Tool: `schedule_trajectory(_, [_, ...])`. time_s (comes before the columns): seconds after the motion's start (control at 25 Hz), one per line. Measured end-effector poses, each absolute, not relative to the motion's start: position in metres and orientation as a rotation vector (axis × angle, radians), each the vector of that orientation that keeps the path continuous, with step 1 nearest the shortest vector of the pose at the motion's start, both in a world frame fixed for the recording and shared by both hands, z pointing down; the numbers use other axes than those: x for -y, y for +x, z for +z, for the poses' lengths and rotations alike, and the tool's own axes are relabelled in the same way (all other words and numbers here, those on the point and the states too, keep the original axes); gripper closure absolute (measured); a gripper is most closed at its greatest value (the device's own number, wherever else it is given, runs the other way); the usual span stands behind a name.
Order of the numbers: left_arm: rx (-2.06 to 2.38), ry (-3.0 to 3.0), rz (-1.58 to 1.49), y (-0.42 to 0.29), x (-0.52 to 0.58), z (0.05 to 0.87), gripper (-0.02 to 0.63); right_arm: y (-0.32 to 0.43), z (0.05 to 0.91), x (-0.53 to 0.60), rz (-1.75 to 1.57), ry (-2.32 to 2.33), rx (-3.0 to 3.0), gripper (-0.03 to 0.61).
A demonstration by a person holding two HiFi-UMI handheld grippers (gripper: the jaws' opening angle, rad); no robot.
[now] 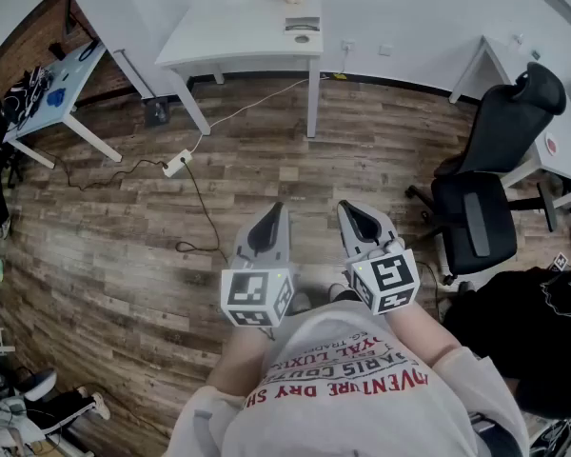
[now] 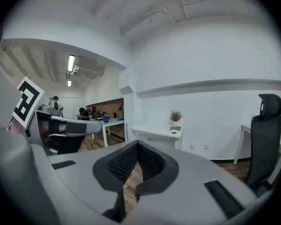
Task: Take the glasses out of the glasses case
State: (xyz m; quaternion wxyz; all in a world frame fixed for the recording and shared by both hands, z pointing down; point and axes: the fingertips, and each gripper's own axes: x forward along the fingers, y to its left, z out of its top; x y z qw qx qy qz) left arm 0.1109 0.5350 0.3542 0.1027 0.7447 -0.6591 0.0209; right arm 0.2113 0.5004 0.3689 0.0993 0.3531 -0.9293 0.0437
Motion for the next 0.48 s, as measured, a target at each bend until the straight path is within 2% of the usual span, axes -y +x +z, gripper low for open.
schedule_trajectory(0.48, [1.884, 2.218, 0.045, 0.121, -0.513, 0.355, 0.614, 0.22, 0.376, -0.481, 0.182, 1.118, 2.713, 0.566])
